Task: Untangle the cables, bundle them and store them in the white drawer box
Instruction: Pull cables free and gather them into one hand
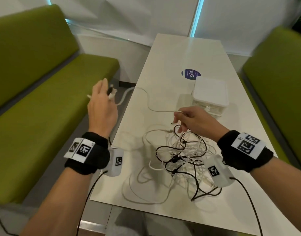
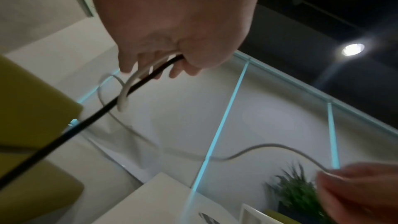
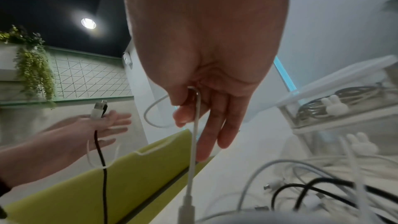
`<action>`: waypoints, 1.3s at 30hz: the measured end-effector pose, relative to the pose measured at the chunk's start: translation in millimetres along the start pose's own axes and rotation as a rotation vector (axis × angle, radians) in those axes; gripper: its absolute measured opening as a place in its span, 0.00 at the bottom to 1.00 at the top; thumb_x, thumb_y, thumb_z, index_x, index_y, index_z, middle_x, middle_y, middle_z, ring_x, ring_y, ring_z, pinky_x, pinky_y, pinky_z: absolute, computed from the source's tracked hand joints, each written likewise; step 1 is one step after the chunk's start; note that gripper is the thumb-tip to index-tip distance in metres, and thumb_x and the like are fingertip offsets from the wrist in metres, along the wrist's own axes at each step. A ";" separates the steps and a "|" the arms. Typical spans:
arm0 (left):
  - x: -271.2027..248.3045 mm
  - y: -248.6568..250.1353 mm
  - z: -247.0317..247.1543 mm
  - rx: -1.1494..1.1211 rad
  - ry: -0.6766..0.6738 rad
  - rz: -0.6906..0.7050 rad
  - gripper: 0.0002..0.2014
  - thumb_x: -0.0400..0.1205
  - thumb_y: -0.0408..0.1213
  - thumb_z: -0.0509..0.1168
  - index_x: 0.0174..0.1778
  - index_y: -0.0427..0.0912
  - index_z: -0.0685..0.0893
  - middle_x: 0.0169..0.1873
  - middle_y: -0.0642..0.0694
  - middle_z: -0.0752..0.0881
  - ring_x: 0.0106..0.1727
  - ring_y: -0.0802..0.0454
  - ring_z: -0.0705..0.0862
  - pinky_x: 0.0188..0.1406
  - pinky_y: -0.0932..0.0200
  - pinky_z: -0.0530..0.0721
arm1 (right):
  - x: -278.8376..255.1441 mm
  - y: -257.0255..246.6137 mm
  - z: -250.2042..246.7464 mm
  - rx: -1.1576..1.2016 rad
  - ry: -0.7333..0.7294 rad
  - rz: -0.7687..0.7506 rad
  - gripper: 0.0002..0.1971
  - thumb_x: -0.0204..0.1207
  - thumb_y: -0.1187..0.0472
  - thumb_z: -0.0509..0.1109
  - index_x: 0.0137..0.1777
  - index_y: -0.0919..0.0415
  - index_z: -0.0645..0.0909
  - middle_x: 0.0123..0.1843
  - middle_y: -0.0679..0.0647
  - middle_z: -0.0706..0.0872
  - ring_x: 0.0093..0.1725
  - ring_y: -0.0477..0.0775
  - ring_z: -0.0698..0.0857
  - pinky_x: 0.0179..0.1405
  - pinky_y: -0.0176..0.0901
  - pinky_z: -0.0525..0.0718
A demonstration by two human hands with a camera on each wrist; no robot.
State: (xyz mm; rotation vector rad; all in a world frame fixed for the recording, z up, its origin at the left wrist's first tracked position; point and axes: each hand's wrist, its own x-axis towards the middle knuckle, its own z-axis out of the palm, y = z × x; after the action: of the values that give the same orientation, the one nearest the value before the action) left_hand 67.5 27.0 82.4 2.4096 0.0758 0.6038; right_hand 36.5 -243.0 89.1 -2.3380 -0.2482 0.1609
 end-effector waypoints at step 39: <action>13.8 -121.8 -23.0 0.152 -0.212 -0.293 0.10 0.88 0.36 0.56 0.43 0.39 0.78 0.47 0.33 0.85 0.52 0.32 0.83 0.51 0.42 0.78 | 21.8 -14.3 57.8 -0.361 -0.308 -0.018 0.09 0.81 0.53 0.68 0.38 0.45 0.81 0.37 0.40 0.87 0.41 0.43 0.86 0.51 0.48 0.85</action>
State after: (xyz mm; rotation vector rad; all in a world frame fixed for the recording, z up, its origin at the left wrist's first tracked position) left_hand 81.3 139.4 30.1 2.5283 0.3891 0.2138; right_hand 44.9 -188.4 58.0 -2.6611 -0.4843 0.5063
